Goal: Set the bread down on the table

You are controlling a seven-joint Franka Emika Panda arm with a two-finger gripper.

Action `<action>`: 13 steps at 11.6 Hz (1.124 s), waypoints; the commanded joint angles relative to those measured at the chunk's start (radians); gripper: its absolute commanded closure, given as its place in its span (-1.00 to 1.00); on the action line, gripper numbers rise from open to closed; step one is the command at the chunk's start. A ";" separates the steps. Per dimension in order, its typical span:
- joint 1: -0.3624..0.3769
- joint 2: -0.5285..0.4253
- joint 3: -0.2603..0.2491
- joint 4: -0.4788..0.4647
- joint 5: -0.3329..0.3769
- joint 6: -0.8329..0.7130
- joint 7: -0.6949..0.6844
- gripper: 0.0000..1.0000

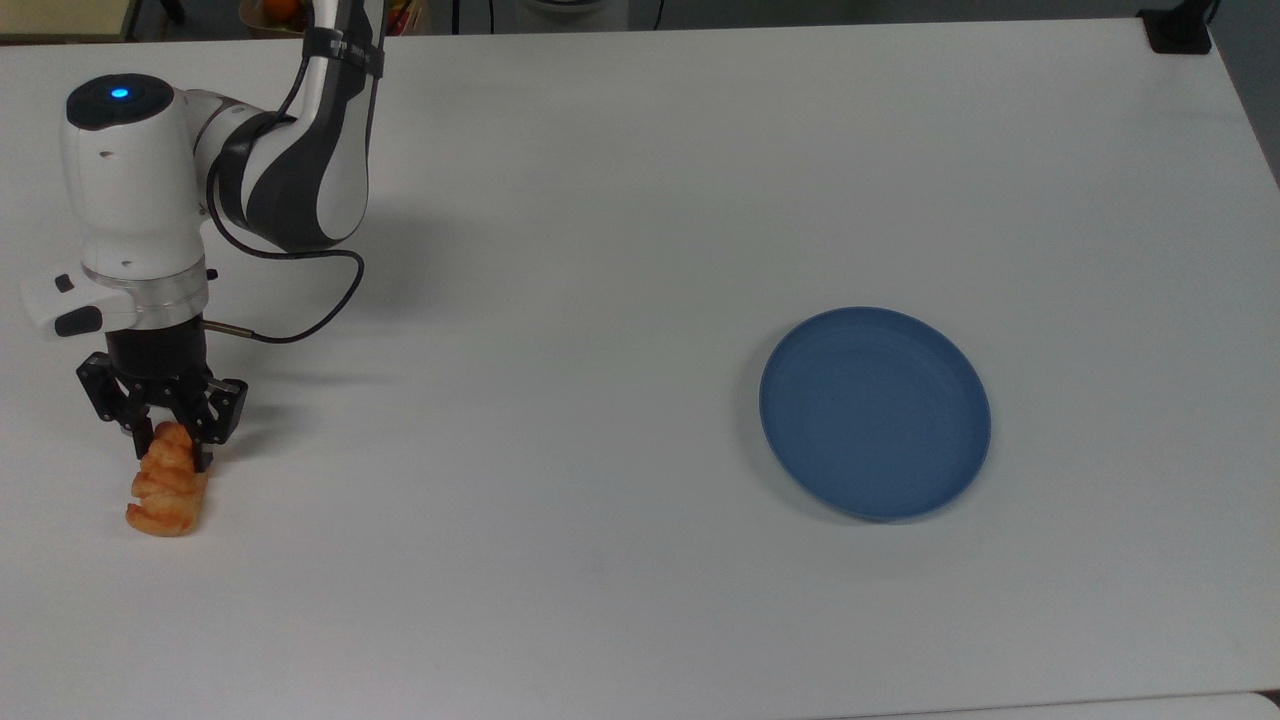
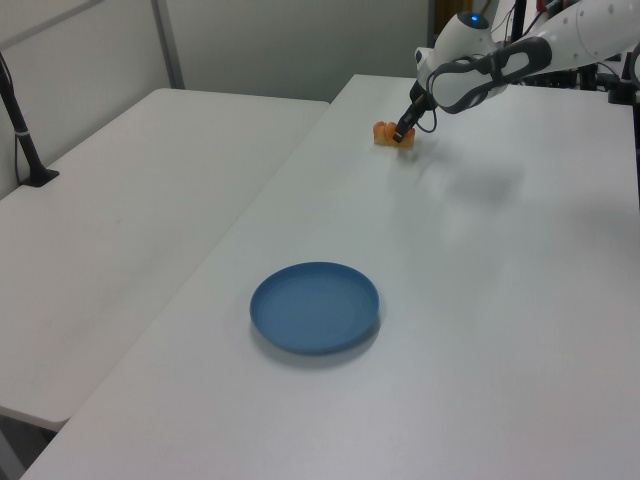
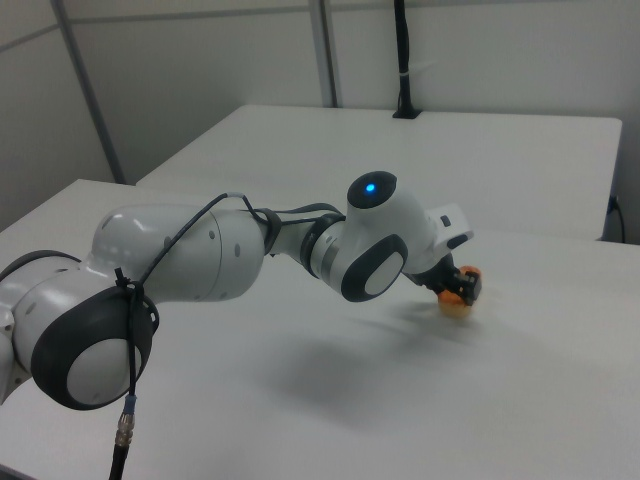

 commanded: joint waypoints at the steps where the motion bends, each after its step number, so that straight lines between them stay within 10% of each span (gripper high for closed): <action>1: 0.002 -0.035 0.001 0.001 0.027 0.011 -0.019 -1.00; 5: 0.004 -0.261 0.012 -0.121 0.025 -0.079 -0.004 -1.00; 13: 0.060 -0.712 0.012 -0.163 0.024 -0.924 0.285 -1.00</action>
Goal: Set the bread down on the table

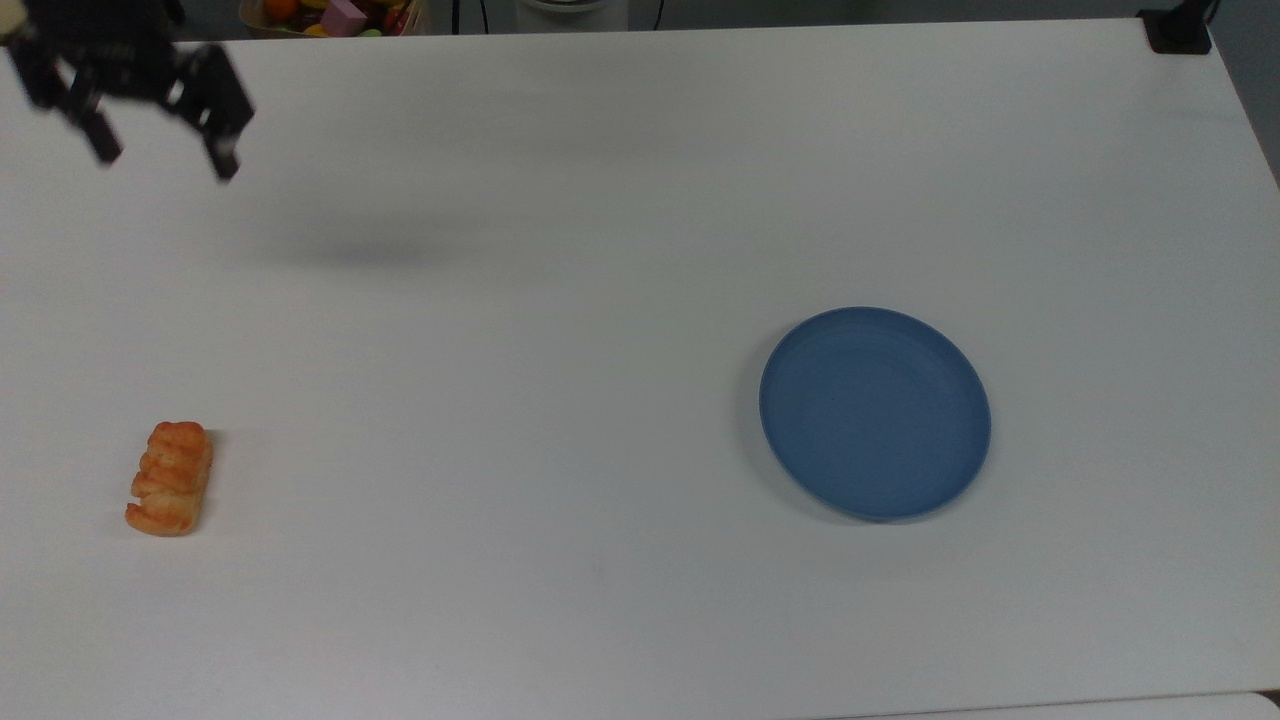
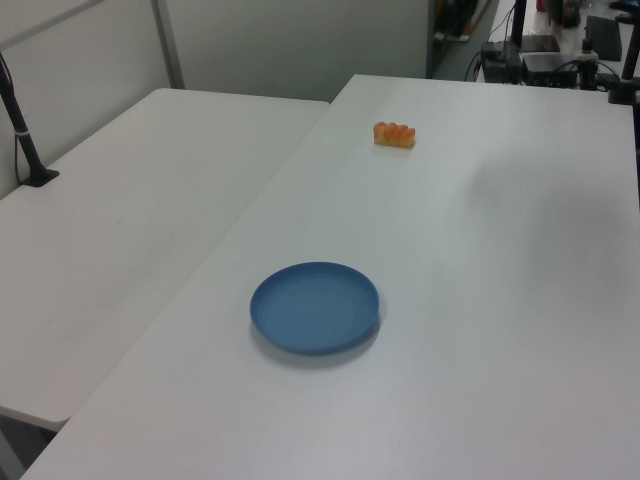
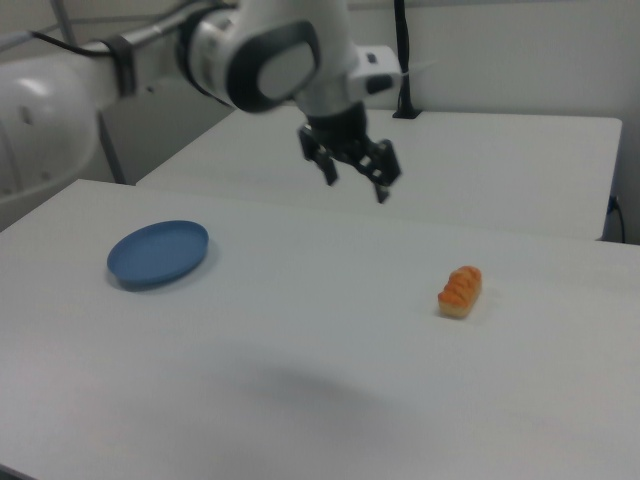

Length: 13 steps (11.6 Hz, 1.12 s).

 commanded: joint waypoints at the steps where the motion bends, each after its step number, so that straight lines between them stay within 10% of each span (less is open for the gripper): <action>1: 0.072 -0.232 -0.004 -0.146 0.016 -0.222 0.246 -1.00; 6: 0.276 -0.437 -0.004 -0.326 0.013 -0.298 0.335 -1.00; 13: 0.422 -0.380 -0.013 -0.386 -0.032 -0.141 0.274 -1.00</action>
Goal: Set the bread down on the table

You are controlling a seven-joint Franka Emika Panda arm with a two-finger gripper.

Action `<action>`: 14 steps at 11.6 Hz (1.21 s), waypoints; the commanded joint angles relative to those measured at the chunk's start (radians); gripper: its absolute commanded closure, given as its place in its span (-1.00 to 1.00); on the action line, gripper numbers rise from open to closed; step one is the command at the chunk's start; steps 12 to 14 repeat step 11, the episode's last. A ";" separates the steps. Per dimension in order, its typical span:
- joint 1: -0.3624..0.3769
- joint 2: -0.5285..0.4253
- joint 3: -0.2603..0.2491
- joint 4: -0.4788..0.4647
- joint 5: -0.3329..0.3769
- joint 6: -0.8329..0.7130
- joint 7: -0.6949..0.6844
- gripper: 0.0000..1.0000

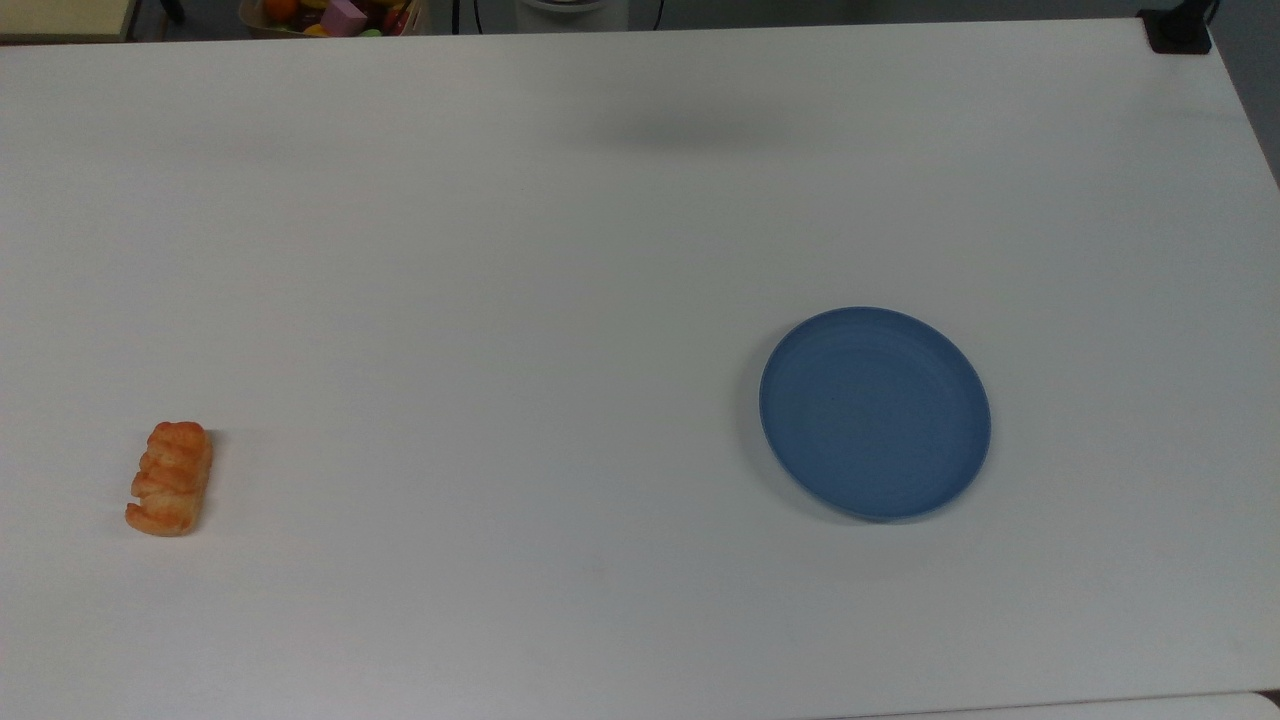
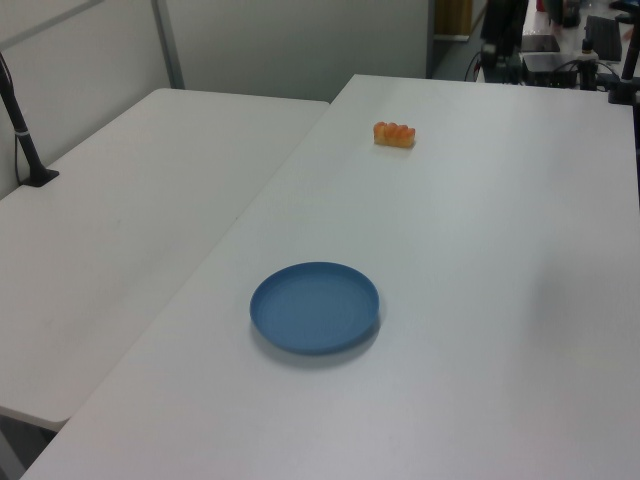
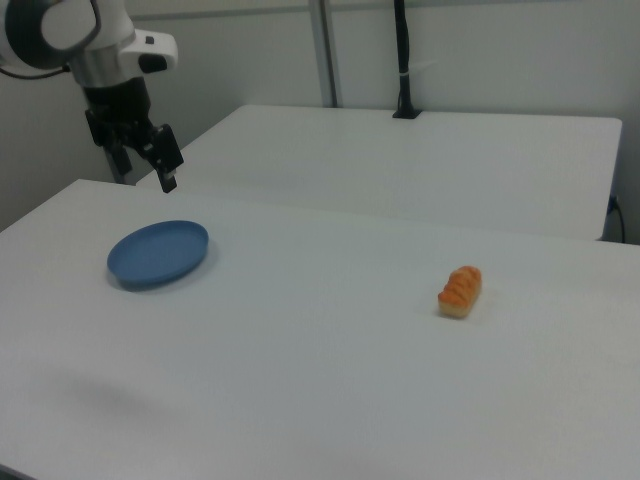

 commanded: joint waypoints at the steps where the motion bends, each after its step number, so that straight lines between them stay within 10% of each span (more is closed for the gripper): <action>1: 0.025 0.034 -0.024 -0.031 -0.023 0.068 -0.085 -1.00; 14: 0.008 0.035 -0.034 -0.033 -0.024 0.083 -0.147 -1.00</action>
